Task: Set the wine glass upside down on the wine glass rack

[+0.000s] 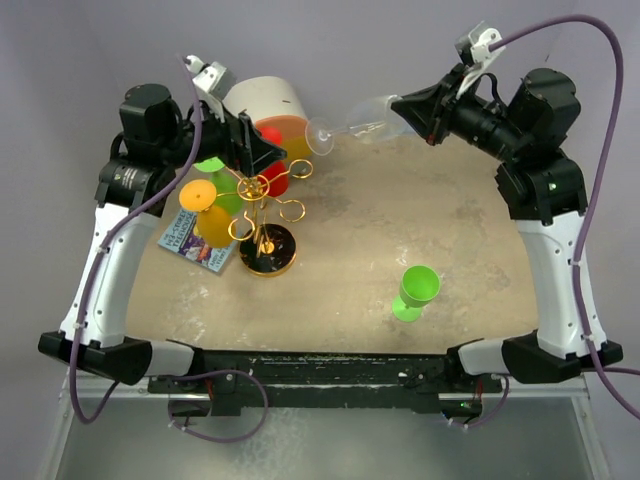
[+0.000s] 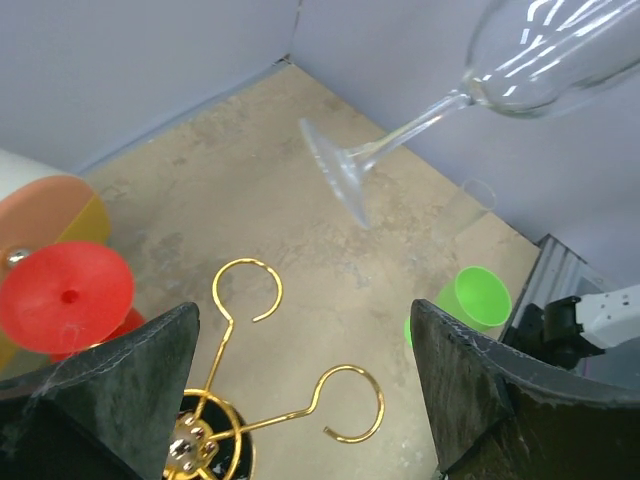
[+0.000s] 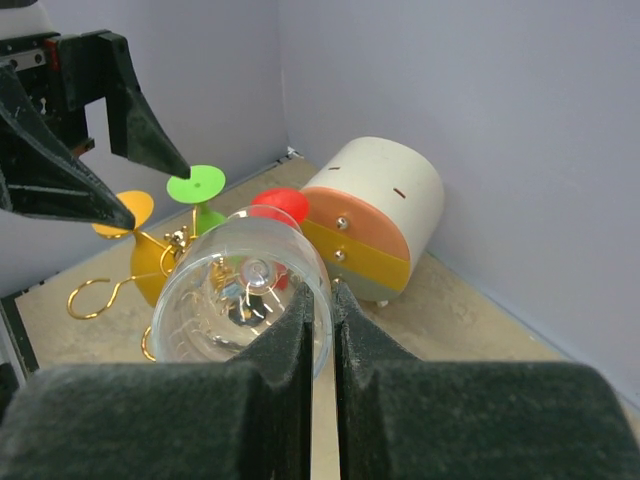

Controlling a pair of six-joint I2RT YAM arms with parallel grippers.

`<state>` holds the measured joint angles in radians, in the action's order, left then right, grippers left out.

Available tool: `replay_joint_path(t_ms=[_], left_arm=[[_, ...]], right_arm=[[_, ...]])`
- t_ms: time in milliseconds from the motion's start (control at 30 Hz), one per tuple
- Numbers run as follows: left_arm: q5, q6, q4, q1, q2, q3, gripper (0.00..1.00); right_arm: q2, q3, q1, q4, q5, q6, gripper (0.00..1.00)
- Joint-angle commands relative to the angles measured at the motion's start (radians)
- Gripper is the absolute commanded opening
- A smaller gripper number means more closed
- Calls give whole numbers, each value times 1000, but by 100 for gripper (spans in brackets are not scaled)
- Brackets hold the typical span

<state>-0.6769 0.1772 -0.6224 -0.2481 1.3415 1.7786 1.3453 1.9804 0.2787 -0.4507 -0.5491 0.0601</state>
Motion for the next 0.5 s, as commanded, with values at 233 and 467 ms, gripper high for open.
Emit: replay_joint_path(t_ms=[233, 467], left_arm=[[-21, 292, 197, -90, 117, -23, 81], [-26, 315, 246, -133, 173, -23, 65]], right_arm=[[57, 78, 33, 89, 21, -15, 0], [68, 74, 37, 87, 21, -27, 0]])
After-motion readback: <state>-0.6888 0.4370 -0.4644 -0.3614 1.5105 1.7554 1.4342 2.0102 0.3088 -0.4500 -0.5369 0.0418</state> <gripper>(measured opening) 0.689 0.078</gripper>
